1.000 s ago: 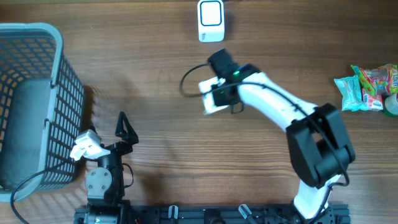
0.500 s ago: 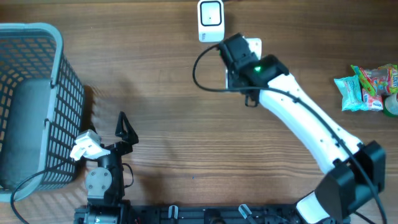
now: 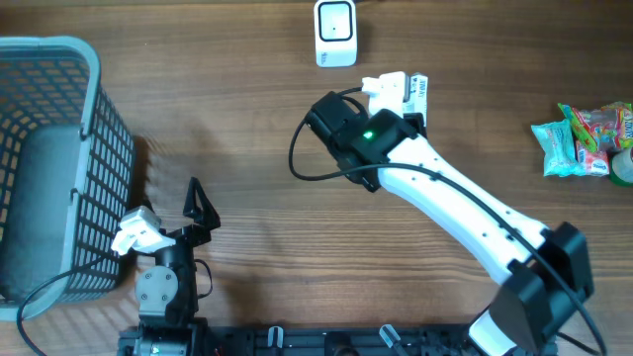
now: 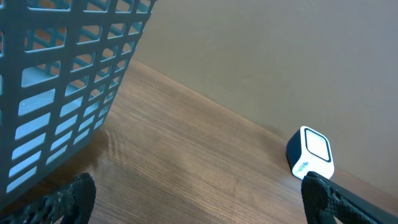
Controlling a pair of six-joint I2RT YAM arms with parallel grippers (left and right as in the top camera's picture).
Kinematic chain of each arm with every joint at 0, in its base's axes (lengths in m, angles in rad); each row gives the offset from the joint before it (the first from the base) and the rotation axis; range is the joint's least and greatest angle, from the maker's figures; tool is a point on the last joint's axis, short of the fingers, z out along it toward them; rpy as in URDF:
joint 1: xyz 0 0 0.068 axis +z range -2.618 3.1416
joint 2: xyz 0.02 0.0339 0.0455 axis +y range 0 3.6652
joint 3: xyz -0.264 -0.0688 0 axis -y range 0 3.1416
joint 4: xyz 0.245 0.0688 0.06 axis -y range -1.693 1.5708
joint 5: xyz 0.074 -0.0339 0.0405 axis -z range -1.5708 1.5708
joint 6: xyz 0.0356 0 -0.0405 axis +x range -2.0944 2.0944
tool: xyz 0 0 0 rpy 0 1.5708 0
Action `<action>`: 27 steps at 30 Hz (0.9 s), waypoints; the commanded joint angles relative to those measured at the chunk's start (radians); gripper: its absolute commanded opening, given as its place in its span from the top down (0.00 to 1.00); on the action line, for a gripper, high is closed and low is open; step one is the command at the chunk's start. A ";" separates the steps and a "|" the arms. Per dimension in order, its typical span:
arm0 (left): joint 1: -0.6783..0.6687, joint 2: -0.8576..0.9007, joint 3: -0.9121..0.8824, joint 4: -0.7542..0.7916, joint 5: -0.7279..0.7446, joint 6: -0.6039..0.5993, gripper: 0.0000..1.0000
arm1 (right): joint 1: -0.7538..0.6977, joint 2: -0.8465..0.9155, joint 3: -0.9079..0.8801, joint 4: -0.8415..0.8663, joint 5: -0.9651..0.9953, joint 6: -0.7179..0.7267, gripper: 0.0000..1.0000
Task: Scan the item barcode
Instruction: 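Lift the Hansaplast pouch and hold it in front of the scanner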
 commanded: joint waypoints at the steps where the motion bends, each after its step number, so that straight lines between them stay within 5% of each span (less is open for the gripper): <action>1: 0.005 -0.003 -0.006 0.003 0.005 -0.002 0.00 | 0.009 0.073 0.005 0.026 0.035 -0.103 0.95; 12: 0.005 -0.003 -0.006 0.003 0.005 -0.002 0.00 | 0.103 0.114 0.005 0.052 0.161 -0.199 0.95; 17: 0.005 -0.003 -0.006 0.003 0.005 -0.002 0.00 | 0.195 0.114 0.004 0.182 0.278 -0.502 0.95; 21: 0.005 -0.003 -0.006 0.003 0.005 -0.002 0.00 | 0.267 0.114 0.004 0.447 0.321 -0.917 0.95; 27: 0.005 -0.003 -0.006 0.003 0.005 -0.002 0.00 | 0.283 0.114 0.004 0.534 0.125 -0.944 0.96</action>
